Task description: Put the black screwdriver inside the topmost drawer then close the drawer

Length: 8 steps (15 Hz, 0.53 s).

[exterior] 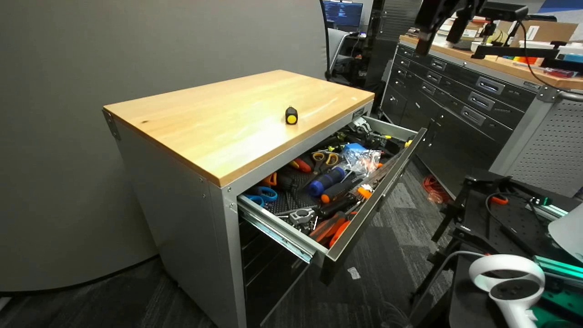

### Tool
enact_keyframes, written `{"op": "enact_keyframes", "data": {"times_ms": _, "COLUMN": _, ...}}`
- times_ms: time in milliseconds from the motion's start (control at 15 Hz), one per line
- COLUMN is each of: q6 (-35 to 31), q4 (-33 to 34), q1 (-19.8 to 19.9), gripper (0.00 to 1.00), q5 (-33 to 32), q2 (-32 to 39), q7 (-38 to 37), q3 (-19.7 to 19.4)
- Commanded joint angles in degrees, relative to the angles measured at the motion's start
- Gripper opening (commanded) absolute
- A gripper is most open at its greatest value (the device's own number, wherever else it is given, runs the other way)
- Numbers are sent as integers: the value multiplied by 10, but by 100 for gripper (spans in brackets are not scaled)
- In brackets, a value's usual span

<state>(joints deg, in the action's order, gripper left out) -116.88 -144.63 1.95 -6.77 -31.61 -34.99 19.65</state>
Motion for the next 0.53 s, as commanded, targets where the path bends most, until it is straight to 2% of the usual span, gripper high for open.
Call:
{"op": "enact_keyframes", "data": {"times_ms": 0, "q6": -99, "q4": 36, "q1": -11, "gripper": 100, "q5": -14, "q2": 123, "q7": -137, "q3": 60}}
{"op": "enact_keyframes", "data": {"times_ms": 133, "q6": -199, "q4": 44, "q1": -9, "gripper": 100, "q5": -35, "q2": 198, "q7": -212, "q3": 75}}
{"op": "enact_keyframes", "data": {"times_ms": 200, "q6": -244, "q4": 53, "q1": 22, "gripper": 100, "q5": -46, "q2": 233, "q7": -245, "q3": 105}}
{"op": "enact_keyframes", "data": {"times_ms": 267, "q6": -281, "q4": 63, "q1": 30, "gripper": 100, "q5": -71, "q2": 271, "q7": -278, "q3": 113}}
{"op": "enact_keyframes", "data": {"times_ms": 467, "q6": -351, "q4": 109, "q1": 64, "gripper": 100, "q5": -219, "q2": 362, "q7": -415, "q3": 121}}
